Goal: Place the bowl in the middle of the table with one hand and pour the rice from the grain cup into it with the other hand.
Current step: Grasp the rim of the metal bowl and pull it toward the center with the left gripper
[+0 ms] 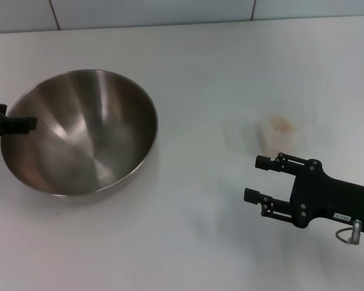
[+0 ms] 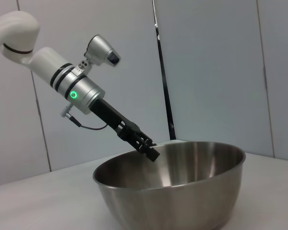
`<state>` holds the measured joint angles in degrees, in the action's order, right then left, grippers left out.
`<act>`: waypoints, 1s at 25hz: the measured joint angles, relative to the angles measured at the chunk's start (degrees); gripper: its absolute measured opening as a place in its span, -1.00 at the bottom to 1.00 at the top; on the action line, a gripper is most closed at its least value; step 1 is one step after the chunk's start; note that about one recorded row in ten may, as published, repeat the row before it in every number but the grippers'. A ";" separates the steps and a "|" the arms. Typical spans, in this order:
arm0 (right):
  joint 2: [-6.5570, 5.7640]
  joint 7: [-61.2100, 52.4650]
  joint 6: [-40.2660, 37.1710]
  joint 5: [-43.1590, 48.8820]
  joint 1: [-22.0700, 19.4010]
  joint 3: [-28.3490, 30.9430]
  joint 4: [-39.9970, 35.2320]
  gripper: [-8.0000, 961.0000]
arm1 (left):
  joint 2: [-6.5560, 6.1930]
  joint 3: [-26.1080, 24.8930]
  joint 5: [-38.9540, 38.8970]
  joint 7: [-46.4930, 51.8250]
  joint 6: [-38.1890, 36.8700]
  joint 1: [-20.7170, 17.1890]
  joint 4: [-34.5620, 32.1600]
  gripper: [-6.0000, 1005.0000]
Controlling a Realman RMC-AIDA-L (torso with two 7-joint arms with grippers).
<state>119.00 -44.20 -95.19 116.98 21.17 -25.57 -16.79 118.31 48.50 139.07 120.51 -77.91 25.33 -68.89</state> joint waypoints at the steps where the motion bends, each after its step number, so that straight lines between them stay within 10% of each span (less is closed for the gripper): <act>1: 0.00 0.00 0.00 0.00 0.00 0.00 0.00 0.40 | 0.00 0.00 0.18 0.02 -0.07 0.11 0.01 0.56; 25: 0.00 0.00 0.00 0.00 0.01 0.09 0.00 0.40 | -0.02 0.01 2.52 0.17 -0.39 1.86 0.79 0.53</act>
<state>119.00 -44.20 -95.19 116.98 21.18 -25.48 -16.79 118.29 48.51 141.59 120.68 -78.30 27.19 -68.10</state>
